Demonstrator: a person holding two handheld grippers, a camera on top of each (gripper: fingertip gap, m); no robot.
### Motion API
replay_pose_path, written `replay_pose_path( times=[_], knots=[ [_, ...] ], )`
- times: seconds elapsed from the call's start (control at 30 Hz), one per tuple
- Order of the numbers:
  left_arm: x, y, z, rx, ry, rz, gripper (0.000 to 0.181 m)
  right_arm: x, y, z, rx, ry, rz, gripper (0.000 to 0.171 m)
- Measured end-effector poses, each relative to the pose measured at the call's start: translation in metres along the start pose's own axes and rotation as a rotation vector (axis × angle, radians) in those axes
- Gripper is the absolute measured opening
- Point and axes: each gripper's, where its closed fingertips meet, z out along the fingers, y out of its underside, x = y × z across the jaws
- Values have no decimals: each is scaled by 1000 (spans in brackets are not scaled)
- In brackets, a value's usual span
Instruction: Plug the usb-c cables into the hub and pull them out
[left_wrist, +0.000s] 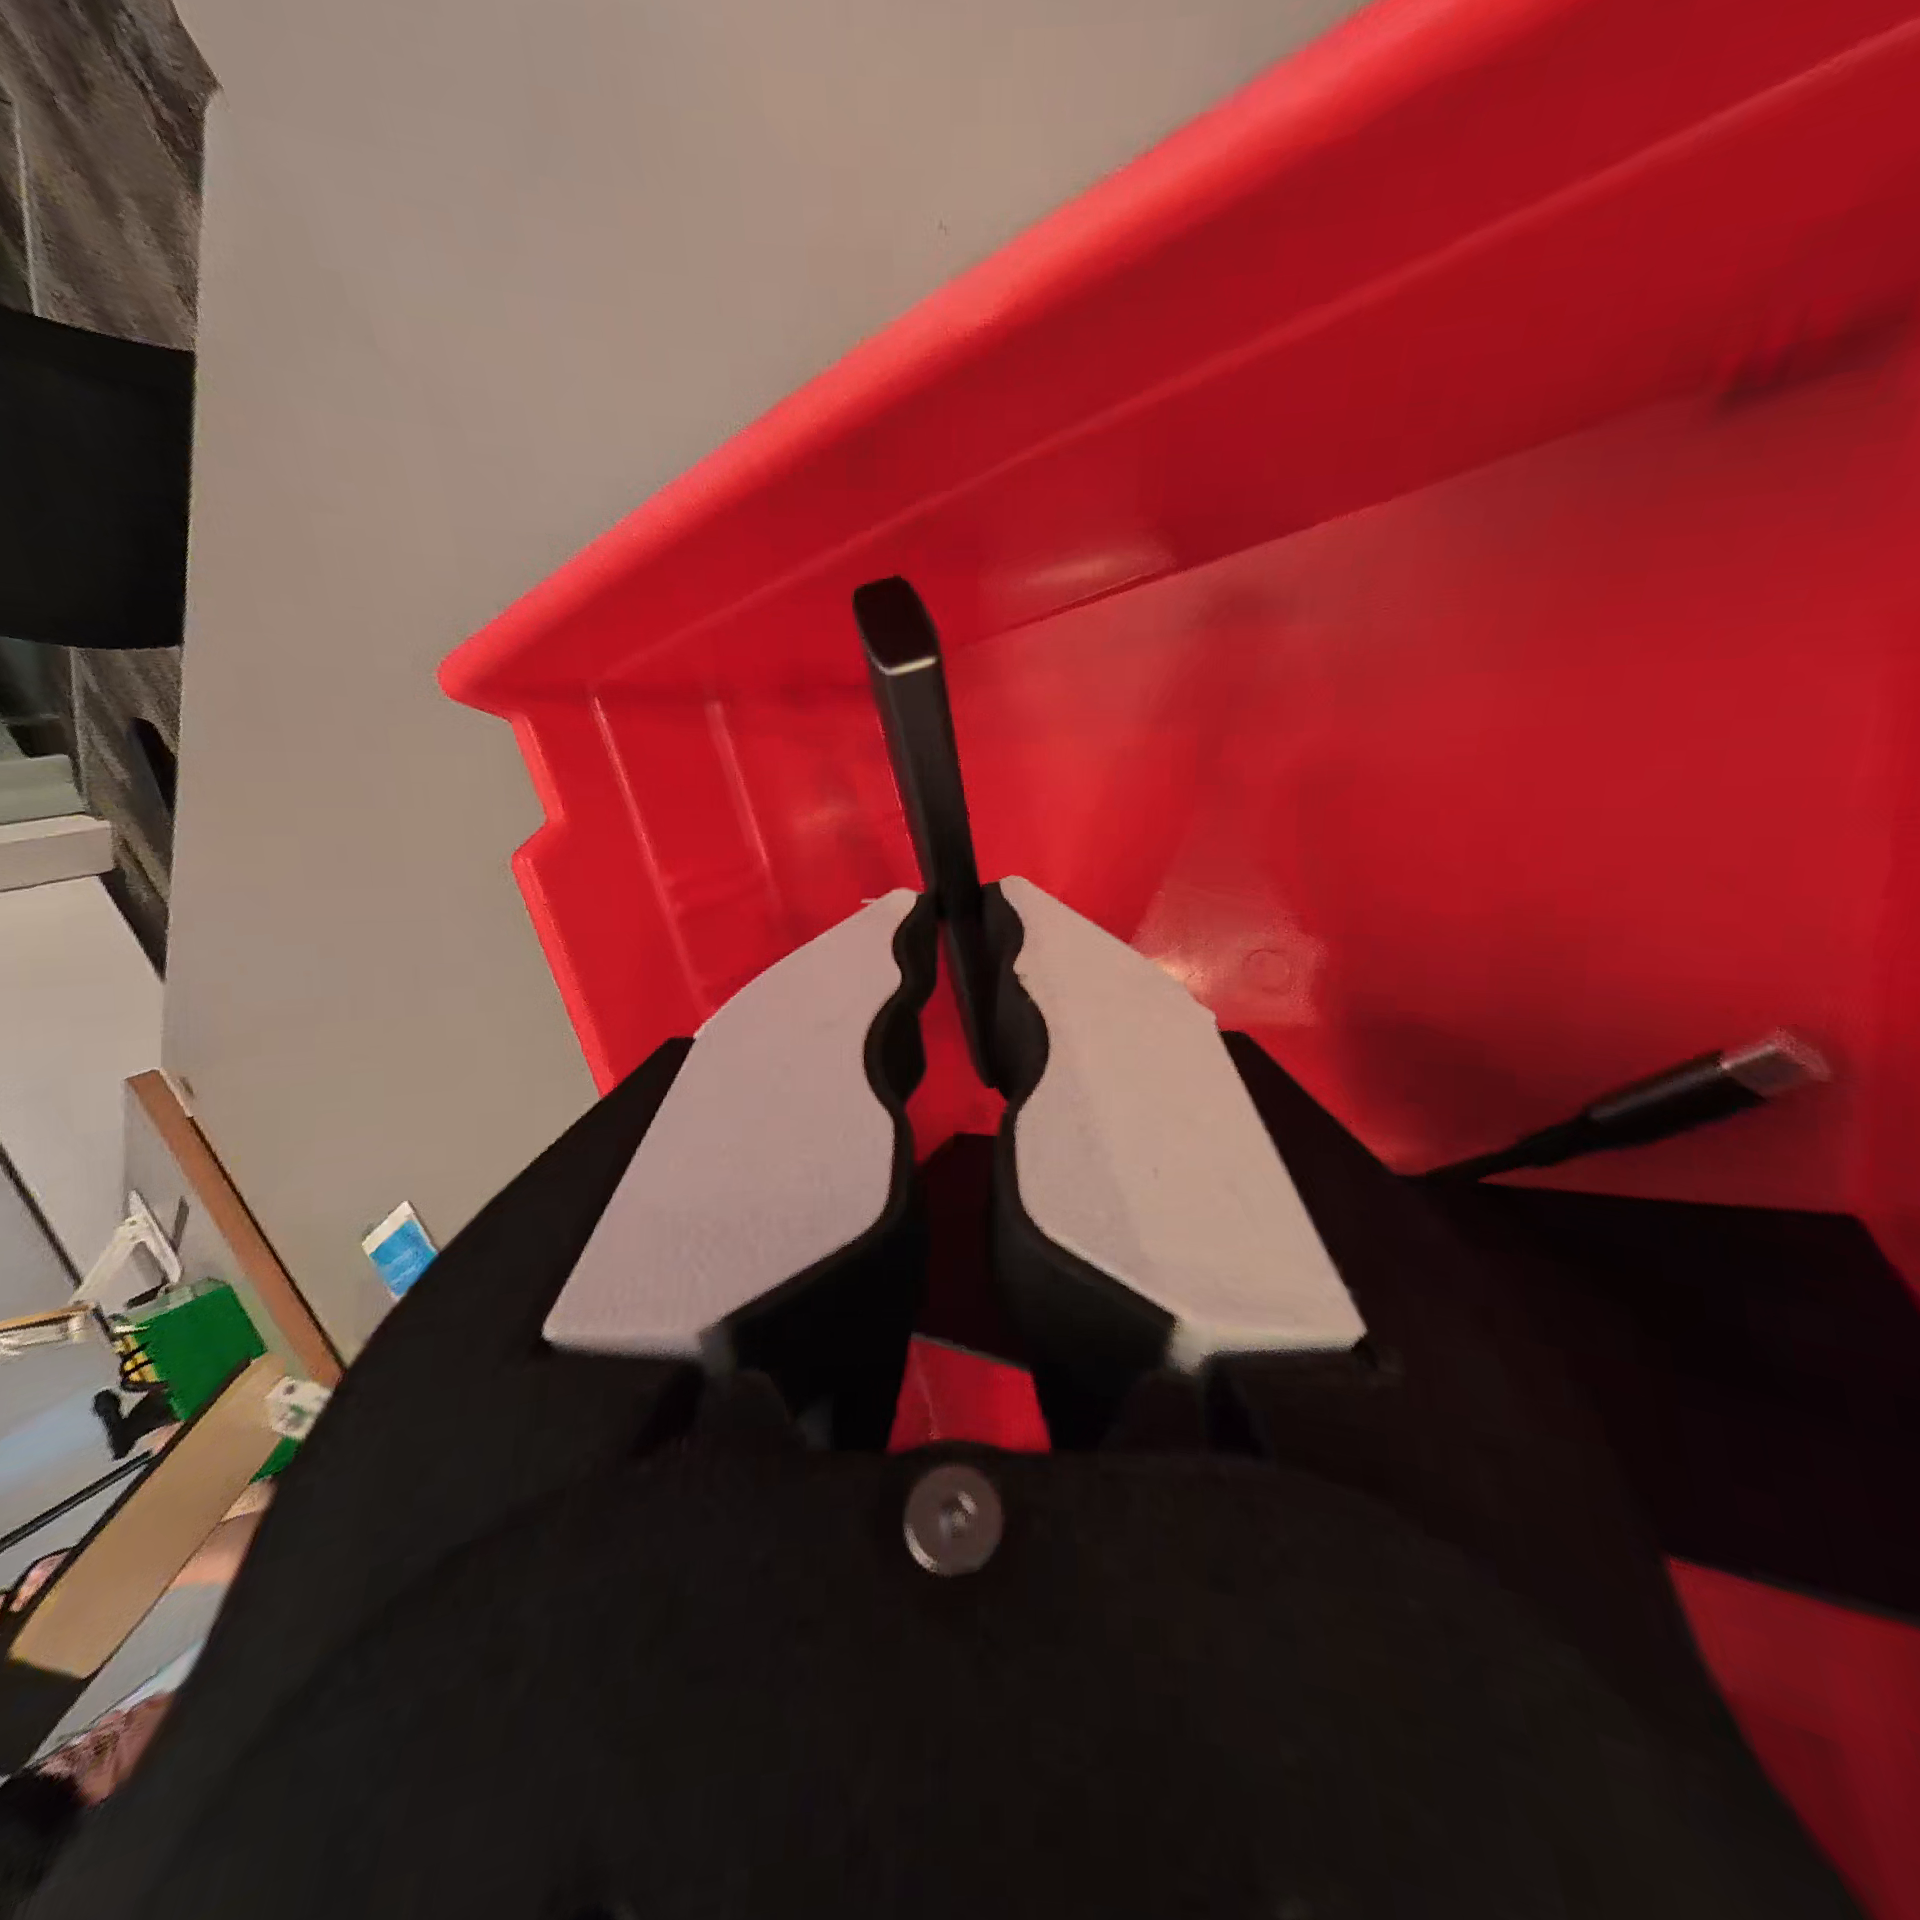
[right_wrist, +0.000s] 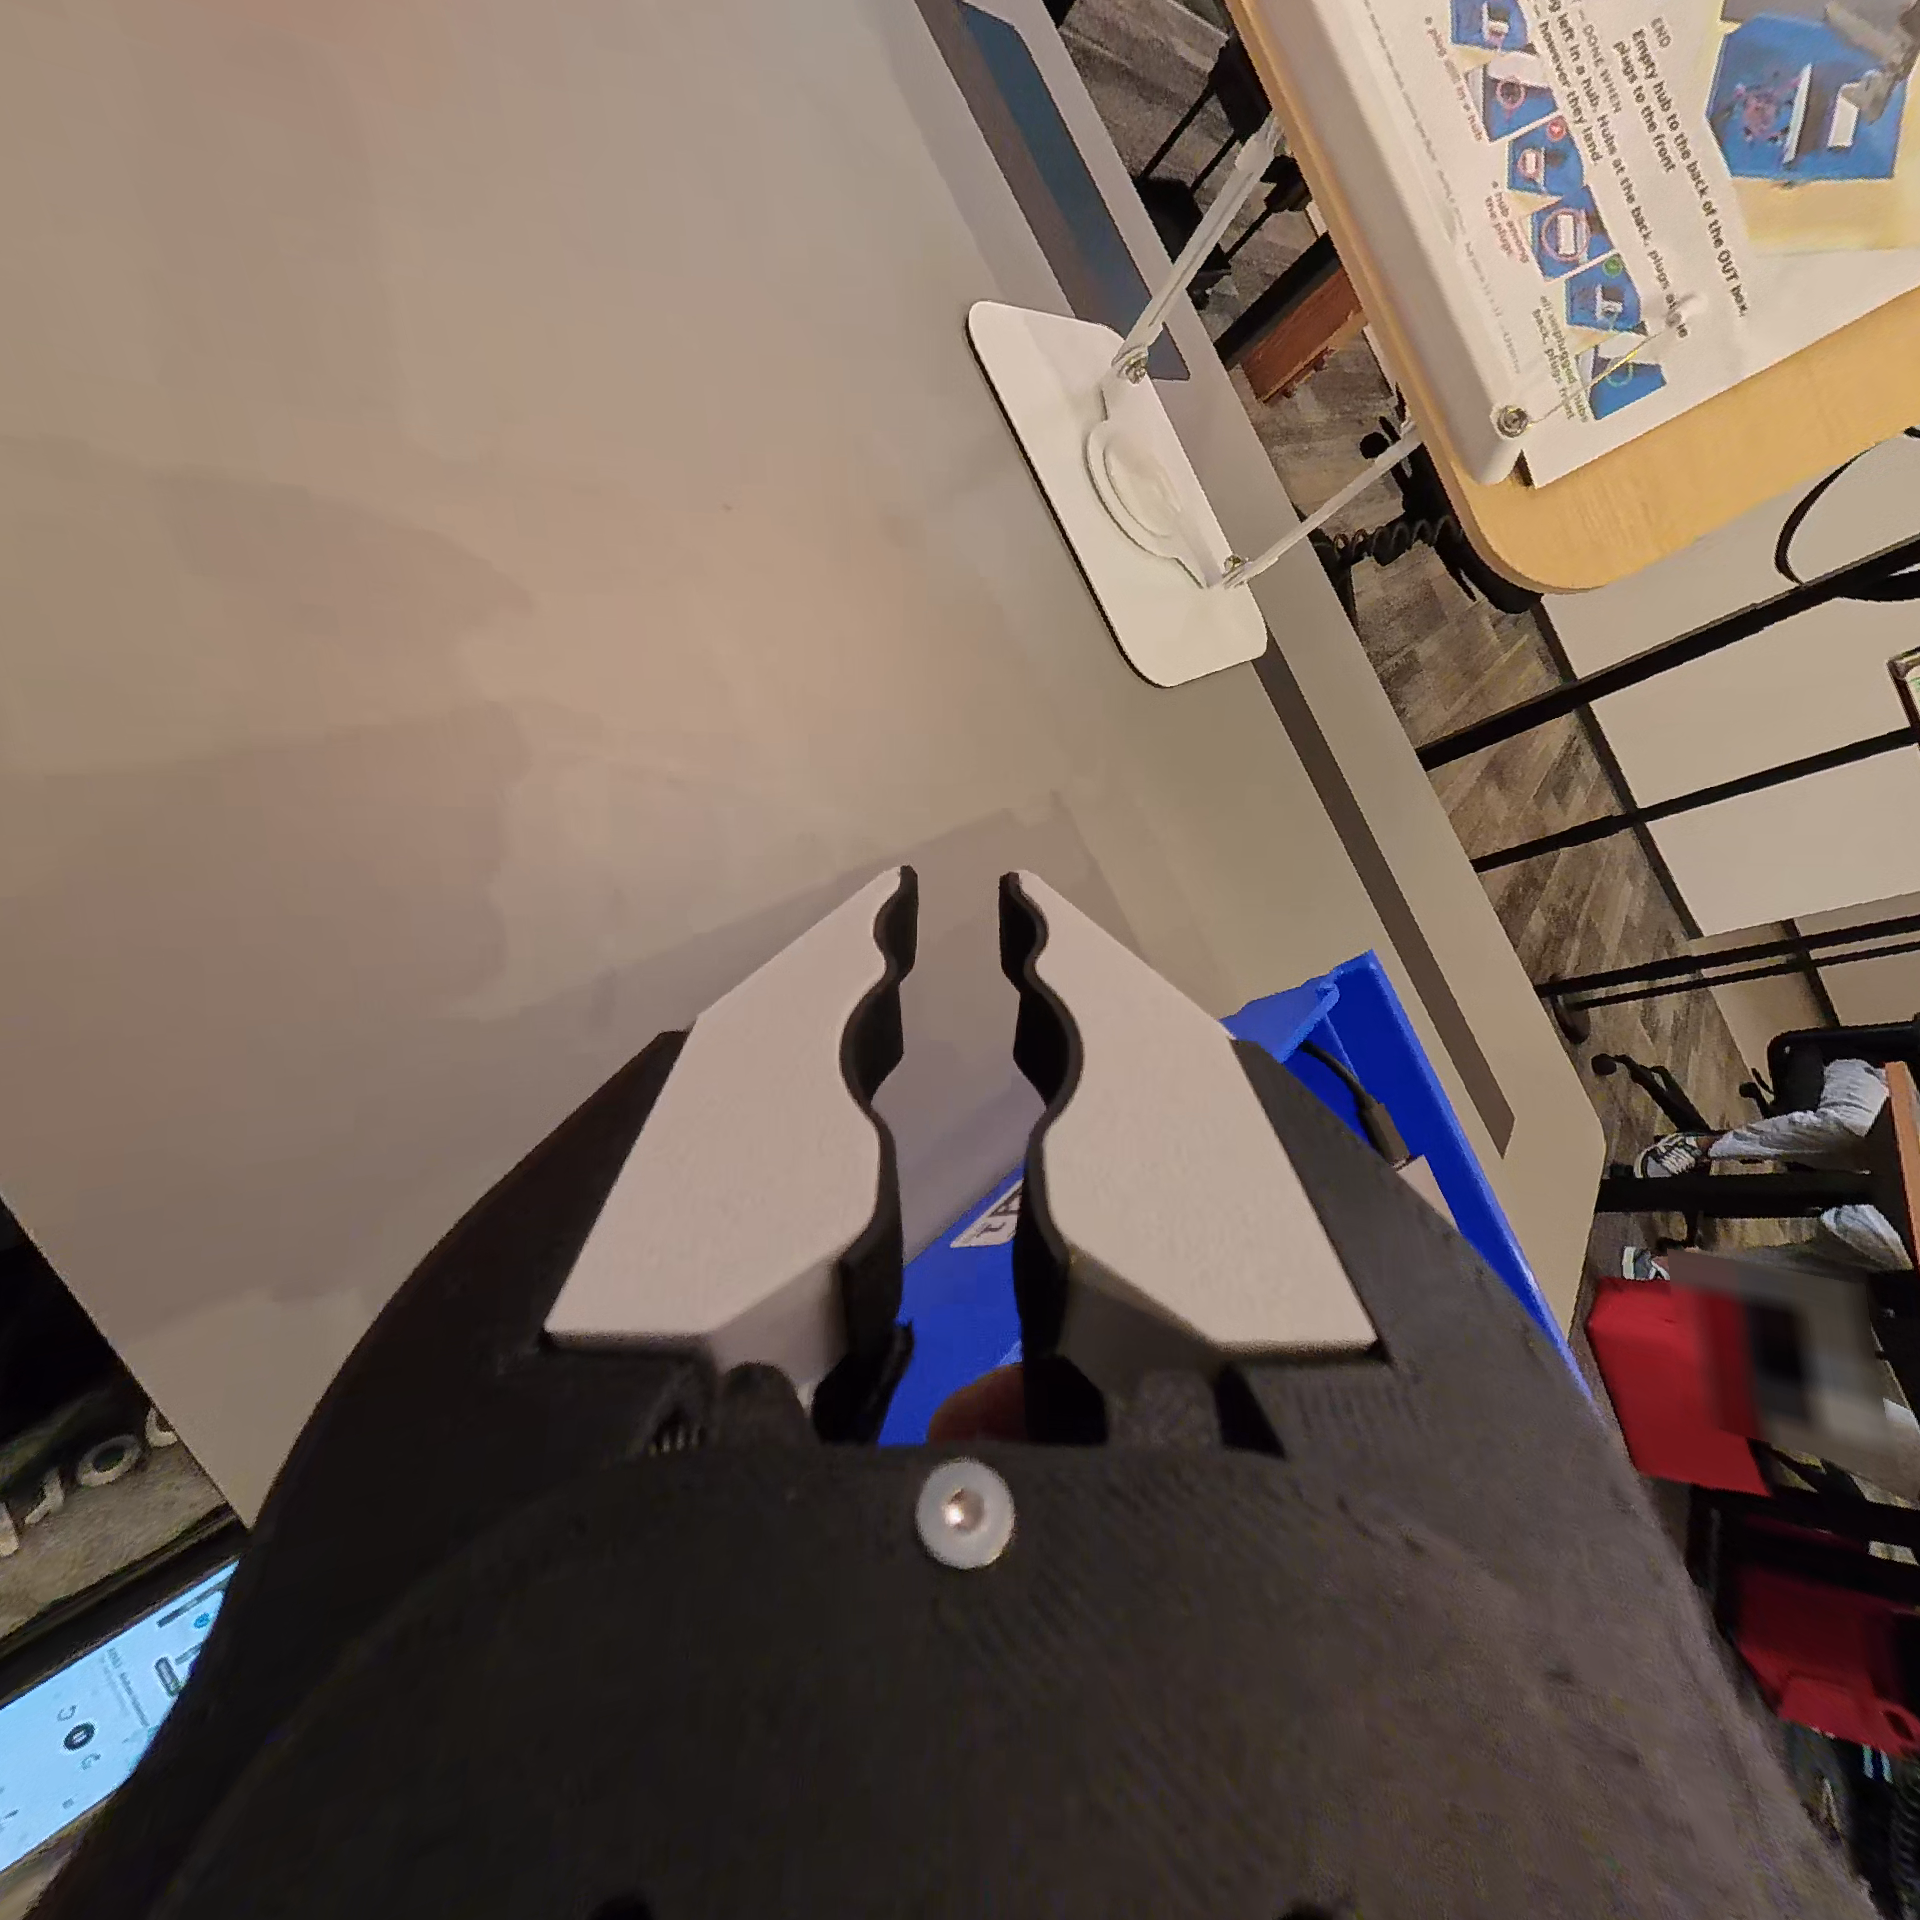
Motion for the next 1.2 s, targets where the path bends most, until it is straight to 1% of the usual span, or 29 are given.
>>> replay_pose_path(
  times=[0.17,0.27,0.4,0.53,0.57,0.63,0.73,0.8,0.87,0.93,1.03,1.1,1.2],
  knots=[
    [-16,-6,-25,90,-63,-70,8,0,1,-3,1,3,-1,13],
    [-33,-7,-48,170,-114,-134,7,1,2,-6,2,3,1,13],
    [-53,-14,-95,286,-192,-180,7,-1,2,-5,3,0,1,13],
    [-65,-30,-147,395,-260,-174,7,-3,-3,-2,15,-5,1,13],
    [-66,-35,-160,416,-282,-161,7,-4,-5,-2,18,-6,1,13],
    [-57,-50,-184,462,-276,-123,7,-5,-7,-2,23,-8,2,13],
    [-20,-82,-215,533,-217,-22,7,-6,-8,-1,25,-11,0,13],
    [17,-108,-230,574,-160,61,7,-8,-10,-1,29,-12,1,13],
    [65,-131,-235,594,-84,164,7,-9,-11,-3,34,-12,4,13],
    [115,-150,-232,603,-13,264,7,-10,-12,-4,40,-12,8,13],
    [184,-168,-223,608,54,393,7,-12,-10,-7,42,-11,14,13],
    [229,-176,-209,594,115,462,7,-13,-9,-9,48,-16,22,13],
    [282,-183,-186,566,151,558,7,-14,-6,-10,44,-16,22,13]
  ],
)
